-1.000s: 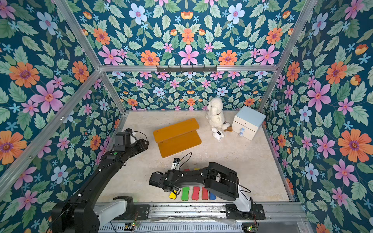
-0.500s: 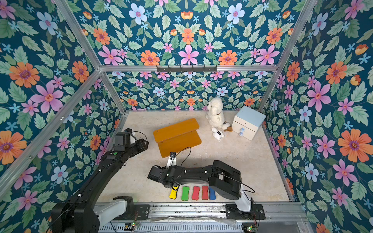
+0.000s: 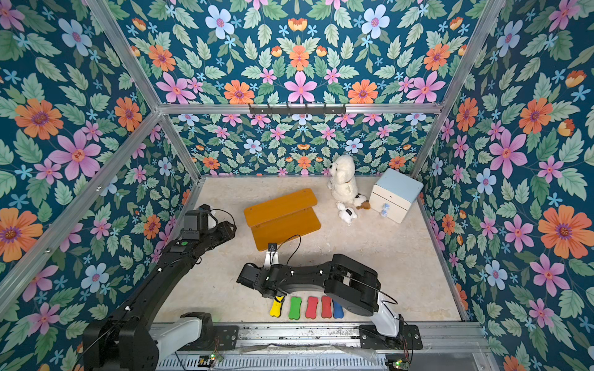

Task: Remove the whiteboard erasers from the shelf
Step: Place the whiteboard eraser at the center of the board.

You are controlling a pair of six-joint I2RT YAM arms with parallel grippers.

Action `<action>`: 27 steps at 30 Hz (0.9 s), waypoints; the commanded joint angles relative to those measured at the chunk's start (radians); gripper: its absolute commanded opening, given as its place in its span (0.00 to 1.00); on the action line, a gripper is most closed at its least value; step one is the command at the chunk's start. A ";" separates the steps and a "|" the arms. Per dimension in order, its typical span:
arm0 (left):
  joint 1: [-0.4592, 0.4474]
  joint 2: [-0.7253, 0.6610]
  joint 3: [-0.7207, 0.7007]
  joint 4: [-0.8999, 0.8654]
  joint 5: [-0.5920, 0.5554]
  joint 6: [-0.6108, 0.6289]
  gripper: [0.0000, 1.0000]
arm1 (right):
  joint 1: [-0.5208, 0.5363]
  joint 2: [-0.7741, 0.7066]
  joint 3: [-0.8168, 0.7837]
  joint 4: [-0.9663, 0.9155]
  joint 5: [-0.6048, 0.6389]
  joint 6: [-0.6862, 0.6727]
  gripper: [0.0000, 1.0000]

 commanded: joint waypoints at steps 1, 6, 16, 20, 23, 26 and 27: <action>0.001 0.000 0.006 -0.002 -0.010 0.008 0.55 | -0.003 -0.008 -0.015 0.010 -0.003 0.003 0.22; 0.001 -0.002 0.006 -0.004 -0.017 0.009 0.55 | -0.006 -0.010 -0.027 0.018 -0.005 0.000 0.21; 0.000 0.002 0.007 -0.004 -0.021 0.010 0.55 | 0.025 -0.016 0.018 0.017 -0.001 -0.052 0.22; 0.001 0.002 0.007 -0.004 -0.021 0.010 0.55 | 0.029 -0.010 -0.003 0.019 -0.022 -0.034 0.22; 0.001 0.002 0.008 -0.005 -0.021 0.011 0.55 | 0.030 -0.019 -0.034 0.028 -0.031 -0.020 0.22; 0.001 0.003 0.008 -0.004 -0.021 0.012 0.55 | 0.029 -0.029 -0.049 0.033 -0.032 -0.014 0.22; 0.001 0.003 0.008 -0.003 -0.021 0.011 0.55 | 0.029 -0.031 -0.053 0.035 -0.032 -0.012 0.22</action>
